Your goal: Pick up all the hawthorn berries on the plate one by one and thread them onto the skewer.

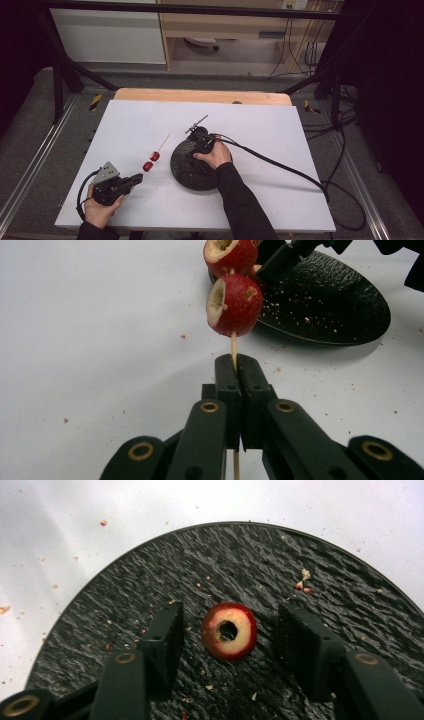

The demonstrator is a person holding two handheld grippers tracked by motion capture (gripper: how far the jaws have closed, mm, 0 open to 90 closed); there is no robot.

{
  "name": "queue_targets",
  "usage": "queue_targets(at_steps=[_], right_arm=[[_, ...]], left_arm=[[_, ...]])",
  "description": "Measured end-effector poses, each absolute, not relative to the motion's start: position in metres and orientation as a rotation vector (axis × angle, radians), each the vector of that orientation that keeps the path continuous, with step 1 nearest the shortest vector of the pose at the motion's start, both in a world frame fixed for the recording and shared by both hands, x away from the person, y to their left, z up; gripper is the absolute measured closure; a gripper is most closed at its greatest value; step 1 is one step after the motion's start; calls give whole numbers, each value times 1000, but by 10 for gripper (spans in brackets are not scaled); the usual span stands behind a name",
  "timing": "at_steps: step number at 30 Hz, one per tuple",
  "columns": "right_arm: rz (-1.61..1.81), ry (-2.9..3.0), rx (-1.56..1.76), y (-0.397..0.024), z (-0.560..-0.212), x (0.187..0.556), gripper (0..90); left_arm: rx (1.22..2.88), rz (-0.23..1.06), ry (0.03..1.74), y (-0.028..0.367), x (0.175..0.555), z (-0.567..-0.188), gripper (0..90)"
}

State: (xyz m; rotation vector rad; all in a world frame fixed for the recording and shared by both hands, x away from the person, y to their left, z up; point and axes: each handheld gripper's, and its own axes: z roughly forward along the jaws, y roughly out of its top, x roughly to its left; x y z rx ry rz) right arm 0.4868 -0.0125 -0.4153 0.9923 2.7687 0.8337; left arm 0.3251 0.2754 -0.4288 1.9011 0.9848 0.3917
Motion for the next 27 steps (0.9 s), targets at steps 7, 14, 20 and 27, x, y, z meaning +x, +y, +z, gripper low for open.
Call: queue_targets(at_steps=[7, 14, 20, 27], right_arm=[[844, 2782, 1019, -12, -416, 490, 578], [846, 2798, 1045, -13, -416, 492, 623], [844, 2808, 1057, -13, -417, 494, 623], [837, 2813, 1090, -14, -416, 493, 630]], left_arm=[[1901, 392, 984, 276, 325, -429, 883], [1902, 392, 982, 275, 325, -429, 884], [1901, 393, 982, 275, 325, -428, 883], [1902, 393, 981, 275, 325, -428, 883]])
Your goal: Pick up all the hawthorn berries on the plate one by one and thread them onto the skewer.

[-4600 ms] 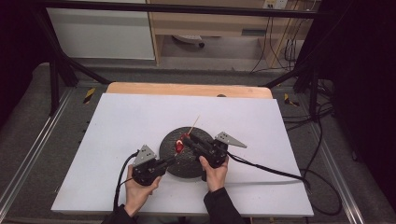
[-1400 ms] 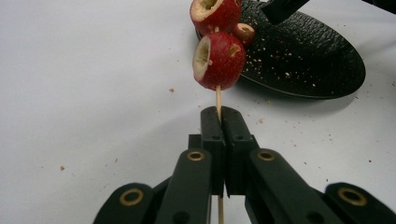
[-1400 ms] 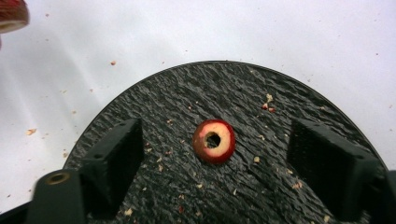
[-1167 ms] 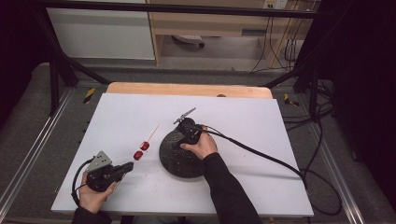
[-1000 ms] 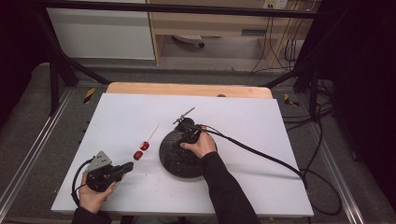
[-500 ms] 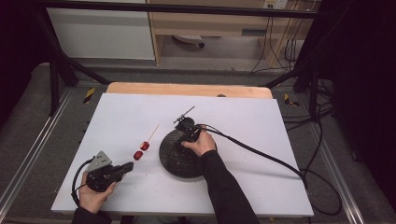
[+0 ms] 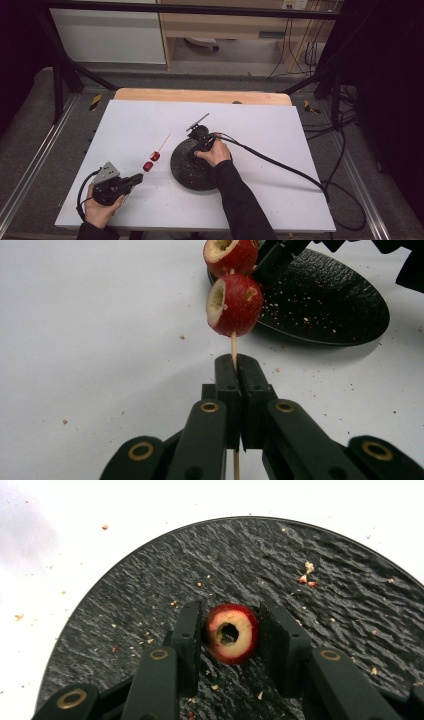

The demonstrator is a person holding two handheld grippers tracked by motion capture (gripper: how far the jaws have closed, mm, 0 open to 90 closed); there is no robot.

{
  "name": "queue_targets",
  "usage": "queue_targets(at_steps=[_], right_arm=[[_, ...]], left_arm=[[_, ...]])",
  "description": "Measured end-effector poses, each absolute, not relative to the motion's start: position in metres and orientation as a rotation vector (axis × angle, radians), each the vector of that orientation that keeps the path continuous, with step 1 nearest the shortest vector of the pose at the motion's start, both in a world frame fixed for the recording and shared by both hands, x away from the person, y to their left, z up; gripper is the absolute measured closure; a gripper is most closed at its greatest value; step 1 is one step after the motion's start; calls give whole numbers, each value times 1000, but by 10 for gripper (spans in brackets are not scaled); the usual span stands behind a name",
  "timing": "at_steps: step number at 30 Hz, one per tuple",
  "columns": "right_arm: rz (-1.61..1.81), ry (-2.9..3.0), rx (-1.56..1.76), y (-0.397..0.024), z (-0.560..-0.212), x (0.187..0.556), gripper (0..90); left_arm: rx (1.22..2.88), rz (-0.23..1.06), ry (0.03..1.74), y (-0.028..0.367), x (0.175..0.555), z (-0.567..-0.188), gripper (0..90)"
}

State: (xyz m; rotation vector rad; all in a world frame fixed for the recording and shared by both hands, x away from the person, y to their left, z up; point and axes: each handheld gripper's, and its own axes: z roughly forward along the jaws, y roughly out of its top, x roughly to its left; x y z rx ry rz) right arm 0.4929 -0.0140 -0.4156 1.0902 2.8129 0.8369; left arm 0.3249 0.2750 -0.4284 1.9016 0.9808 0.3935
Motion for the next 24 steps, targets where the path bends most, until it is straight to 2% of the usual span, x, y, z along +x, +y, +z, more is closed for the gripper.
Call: queue_targets(at_steps=[14, 24], right_arm=[[929, 2757, 1148, -23, -392, 479, 634], [1164, 2645, 1247, -41, -388, 462, 634]], left_arm=[[1900, 395, 978, 275, 324, -428, 883], [1895, 397, 976, 273, 323, -428, 884]])
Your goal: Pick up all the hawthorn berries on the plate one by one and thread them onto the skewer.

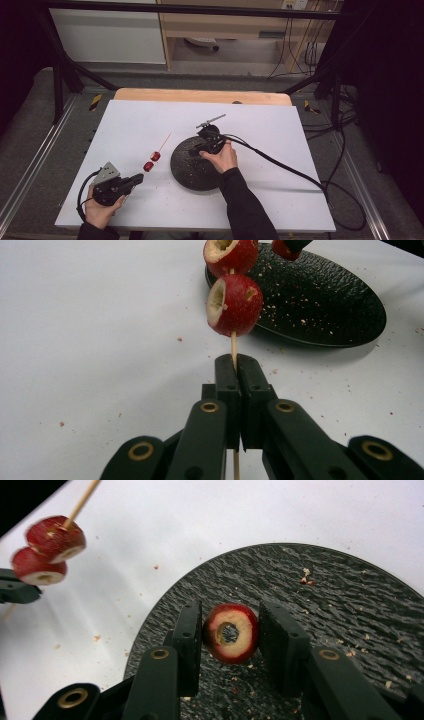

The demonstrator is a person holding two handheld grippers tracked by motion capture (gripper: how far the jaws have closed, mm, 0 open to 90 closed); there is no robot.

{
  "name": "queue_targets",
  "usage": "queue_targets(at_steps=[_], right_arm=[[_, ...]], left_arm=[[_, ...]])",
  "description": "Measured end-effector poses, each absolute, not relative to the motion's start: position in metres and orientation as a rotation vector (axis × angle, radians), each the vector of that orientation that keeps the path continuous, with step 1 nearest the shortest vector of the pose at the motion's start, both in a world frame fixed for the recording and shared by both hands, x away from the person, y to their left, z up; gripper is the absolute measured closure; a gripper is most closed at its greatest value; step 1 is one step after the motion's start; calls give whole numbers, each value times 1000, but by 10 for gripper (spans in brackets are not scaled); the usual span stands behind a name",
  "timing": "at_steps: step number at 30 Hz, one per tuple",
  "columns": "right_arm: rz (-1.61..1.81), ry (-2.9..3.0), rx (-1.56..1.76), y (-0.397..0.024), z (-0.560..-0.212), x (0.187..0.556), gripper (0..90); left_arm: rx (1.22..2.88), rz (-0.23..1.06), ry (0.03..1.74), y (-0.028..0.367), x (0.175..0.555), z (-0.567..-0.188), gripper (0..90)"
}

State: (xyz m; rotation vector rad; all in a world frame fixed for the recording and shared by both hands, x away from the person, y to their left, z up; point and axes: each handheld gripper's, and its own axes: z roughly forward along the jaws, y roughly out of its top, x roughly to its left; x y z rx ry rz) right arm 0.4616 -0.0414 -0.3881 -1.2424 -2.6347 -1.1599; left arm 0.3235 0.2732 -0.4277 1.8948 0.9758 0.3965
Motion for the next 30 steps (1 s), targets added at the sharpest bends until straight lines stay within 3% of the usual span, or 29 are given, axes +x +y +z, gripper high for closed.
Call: queue_targets(at_steps=[30], right_arm=[[-1807, -2132, -1403, -92, -405, 414, 636]], left_arm=[[1873, 386, 962, 261, 320, -427, 883]])
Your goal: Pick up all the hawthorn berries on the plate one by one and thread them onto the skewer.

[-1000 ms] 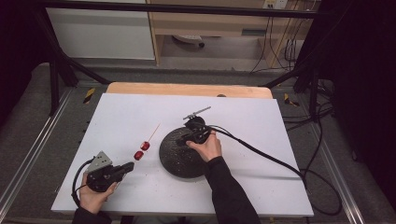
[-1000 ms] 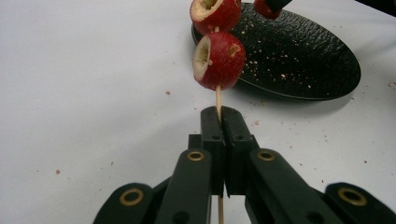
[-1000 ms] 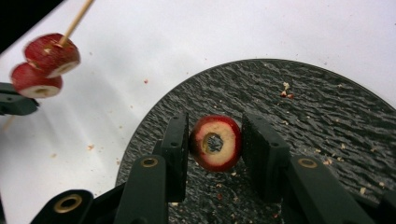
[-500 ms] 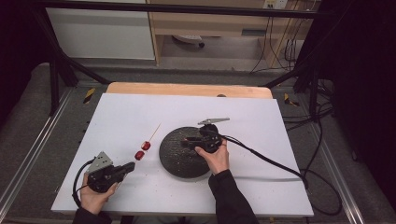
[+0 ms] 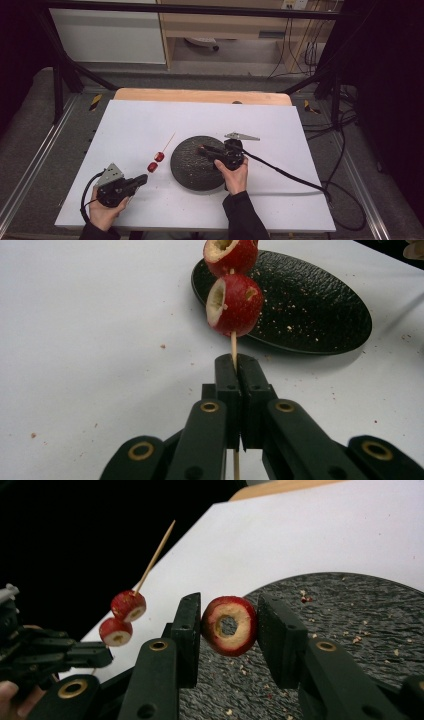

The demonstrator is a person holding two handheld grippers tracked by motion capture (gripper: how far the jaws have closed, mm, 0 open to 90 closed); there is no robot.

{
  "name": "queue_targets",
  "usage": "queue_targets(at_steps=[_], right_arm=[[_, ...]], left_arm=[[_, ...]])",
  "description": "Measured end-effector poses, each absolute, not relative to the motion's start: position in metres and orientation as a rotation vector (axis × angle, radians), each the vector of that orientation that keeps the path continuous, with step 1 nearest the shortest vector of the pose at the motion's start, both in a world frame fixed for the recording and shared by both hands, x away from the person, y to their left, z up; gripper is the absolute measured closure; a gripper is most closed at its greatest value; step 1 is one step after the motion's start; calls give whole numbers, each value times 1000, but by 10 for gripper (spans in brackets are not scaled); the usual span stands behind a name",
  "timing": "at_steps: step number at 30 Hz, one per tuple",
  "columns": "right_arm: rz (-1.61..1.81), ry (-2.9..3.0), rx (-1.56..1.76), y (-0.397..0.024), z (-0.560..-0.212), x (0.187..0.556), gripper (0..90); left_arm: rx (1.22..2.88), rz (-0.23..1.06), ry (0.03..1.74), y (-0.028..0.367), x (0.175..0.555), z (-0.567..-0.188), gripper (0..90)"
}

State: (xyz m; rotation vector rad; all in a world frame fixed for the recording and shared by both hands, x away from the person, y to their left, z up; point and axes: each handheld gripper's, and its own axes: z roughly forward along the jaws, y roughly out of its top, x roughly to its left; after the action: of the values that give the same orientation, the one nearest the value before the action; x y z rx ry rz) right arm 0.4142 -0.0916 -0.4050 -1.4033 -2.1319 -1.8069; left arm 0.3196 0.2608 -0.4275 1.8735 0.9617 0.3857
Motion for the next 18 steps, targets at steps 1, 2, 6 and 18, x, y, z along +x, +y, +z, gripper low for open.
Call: queue_targets(at_steps=[1, 2, 6, 18], right_arm=[[-1829, -2113, -1406, -92, -405, 413, 637], [-1848, -2092, -1410, -92, -406, 412, 637], [-1911, -2037, -1421, -93, -409, 409, 637], [-2123, -1870, -1442, -88, -413, 402, 637]], left_arm=[[1872, 387, 960, 260, 319, -427, 883], [1868, 387, 961, 260, 319, -427, 883], [1857, 380, 960, 257, 318, -427, 883], [1818, 375, 963, 245, 314, -427, 883]])
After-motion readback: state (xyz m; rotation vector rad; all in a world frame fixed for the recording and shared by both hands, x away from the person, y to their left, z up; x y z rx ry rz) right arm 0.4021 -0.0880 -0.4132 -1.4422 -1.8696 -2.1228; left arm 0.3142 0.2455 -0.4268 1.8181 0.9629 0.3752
